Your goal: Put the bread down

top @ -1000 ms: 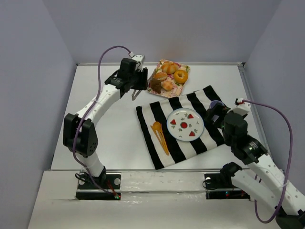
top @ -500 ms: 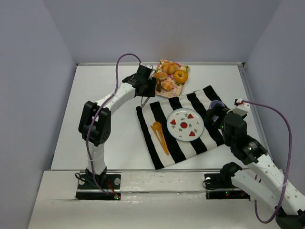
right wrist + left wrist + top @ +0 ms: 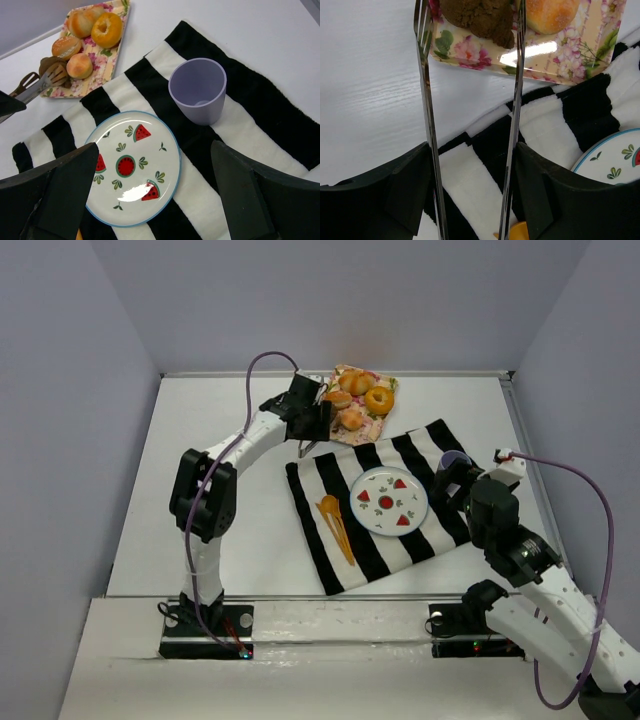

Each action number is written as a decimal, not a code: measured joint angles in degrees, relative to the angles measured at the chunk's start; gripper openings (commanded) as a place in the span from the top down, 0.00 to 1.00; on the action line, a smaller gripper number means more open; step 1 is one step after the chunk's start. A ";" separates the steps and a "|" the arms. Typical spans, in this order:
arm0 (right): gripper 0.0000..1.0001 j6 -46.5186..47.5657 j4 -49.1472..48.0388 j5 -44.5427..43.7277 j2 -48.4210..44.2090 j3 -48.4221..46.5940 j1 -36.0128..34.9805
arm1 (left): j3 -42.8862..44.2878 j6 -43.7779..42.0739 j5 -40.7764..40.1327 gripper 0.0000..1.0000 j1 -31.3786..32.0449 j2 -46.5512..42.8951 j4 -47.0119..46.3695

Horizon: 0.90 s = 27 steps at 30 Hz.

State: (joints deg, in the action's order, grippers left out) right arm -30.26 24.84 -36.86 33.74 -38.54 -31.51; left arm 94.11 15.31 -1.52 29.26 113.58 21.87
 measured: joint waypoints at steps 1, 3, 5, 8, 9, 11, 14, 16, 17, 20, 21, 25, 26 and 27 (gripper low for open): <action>0.00 0.00 0.00 -0.11 -0.02 0.02 0.00 | 0.00 0.04 0.31 0.25 -0.02 0.07 -0.04; 0.00 0.00 0.00 -0.33 -0.02 0.02 0.00 | 0.07 0.26 0.87 0.25 0.00 0.17 -0.11; 0.00 -0.02 0.00 -0.46 -0.02 0.02 0.00 | 1.22 0.48 0.68 0.28 0.00 1.01 0.35; 0.00 -0.02 0.00 -0.63 -0.09 0.02 0.00 | 4.35 1.14 -0.39 0.29 0.00 3.63 0.61; 0.00 -0.02 0.00 -0.72 -0.15 0.04 0.00 | 5.09 1.38 -0.70 0.30 0.00 4.42 0.66; 0.00 0.00 0.00 -0.85 -0.35 0.04 0.00 | 6.16 1.62 -0.90 0.33 0.00 6.03 0.83; 0.00 0.00 0.00 -1.09 -0.79 0.04 0.00 | 7.37 1.92 -0.96 0.42 0.00 7.74 1.77; 0.00 0.00 0.00 -1.25 -1.09 0.04 0.00 | 8.17 2.03 -1.05 0.53 0.00 8.52 2.45; 0.00 0.00 0.00 -1.29 -1.18 0.04 0.00 | 8.41 2.29 -1.16 0.55 0.00 8.70 2.67; 0.00 0.00 0.00 -1.31 -1.62 0.04 0.00 | 8.63 2.69 -1.70 0.62 0.09 8.61 2.86; 0.00 0.00 0.00 -1.29 -1.86 0.04 0.00 | 8.63 2.82 -1.86 0.65 0.24 8.50 2.91; 0.00 0.00 0.00 -1.27 -2.45 0.04 0.00 | 5.27 2.97 -2.84 0.67 0.81 4.39 1.88; 0.00 0.00 0.00 -1.29 -2.62 0.07 0.00 | 3.65 2.91 -3.13 0.67 1.01 2.32 1.70; 0.00 0.00 0.00 -1.27 -2.73 0.07 0.00 | 1.77 2.82 -3.26 0.67 1.29 -0.28 1.46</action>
State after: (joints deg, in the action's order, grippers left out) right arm -30.26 24.84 -38.13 31.00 -38.48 -31.51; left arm 95.88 18.13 -4.78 30.55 113.30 23.33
